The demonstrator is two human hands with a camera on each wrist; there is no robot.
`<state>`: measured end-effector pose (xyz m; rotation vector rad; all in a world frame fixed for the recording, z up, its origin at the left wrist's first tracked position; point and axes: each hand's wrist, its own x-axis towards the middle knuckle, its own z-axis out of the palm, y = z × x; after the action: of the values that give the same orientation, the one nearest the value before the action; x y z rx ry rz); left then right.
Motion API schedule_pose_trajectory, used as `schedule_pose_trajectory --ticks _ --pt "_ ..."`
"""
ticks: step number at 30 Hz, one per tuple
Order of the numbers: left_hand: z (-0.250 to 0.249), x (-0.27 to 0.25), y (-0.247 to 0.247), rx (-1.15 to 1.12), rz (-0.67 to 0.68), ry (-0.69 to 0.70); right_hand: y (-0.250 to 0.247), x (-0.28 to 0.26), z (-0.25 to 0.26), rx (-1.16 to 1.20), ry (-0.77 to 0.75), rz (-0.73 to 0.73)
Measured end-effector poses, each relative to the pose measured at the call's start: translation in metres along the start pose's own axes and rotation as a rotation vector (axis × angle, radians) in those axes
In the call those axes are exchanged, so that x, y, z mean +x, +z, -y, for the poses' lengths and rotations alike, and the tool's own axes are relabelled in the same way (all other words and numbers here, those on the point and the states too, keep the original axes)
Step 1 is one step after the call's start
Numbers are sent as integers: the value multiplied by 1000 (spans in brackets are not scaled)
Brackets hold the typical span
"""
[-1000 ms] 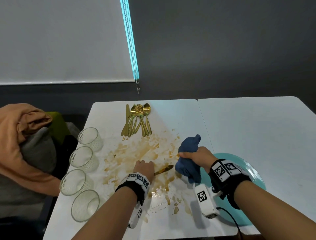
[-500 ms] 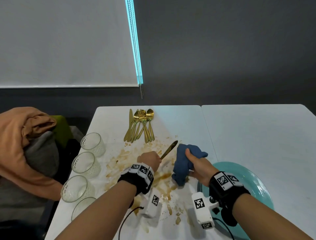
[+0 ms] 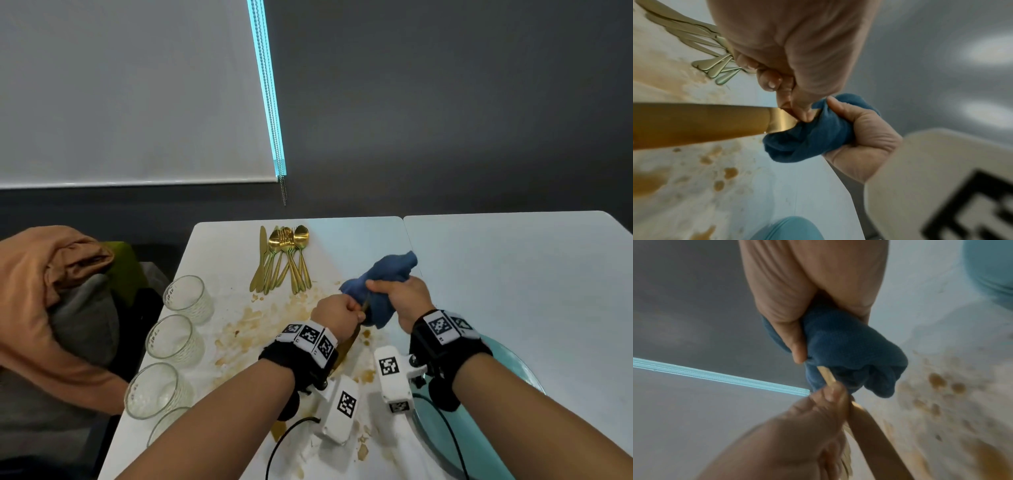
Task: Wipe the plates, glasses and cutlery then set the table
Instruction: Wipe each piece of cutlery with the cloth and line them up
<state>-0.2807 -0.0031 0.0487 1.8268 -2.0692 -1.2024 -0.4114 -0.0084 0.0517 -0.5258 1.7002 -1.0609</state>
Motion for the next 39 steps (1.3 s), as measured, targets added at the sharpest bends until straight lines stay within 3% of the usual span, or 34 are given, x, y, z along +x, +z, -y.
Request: schedule_pose_trajectory --ticks 8,12,15,20,25,27,32,35,39 --pt "15 5 -12 -121 -64 -96 -37 14 40 98 -125 -140" --pt "19 9 -19 -392 -150 -154 -36 -2 18 -7 -156 244" --pt "5 11 -22 -507 -115 -140 -9 -16 -8 -227 -79 463" --pt "0 14 -29 -615 -25 -98 12 -24 -11 -199 -105 515" --pt "-4 14 -44 -762 -89 -31 1 -16 1 -382 -102 676" --pt "-5 16 -47 -784 -115 -31 4 -15 5 -416 -133 641" --pt "-8 14 -45 -835 -65 -22 21 -23 6 -184 -190 508" --pt "-9 14 -45 -807 -103 -13 23 -18 1 -278 -205 426" --pt "-6 19 -45 -850 -203 -50 15 -13 -9 -418 -143 427"
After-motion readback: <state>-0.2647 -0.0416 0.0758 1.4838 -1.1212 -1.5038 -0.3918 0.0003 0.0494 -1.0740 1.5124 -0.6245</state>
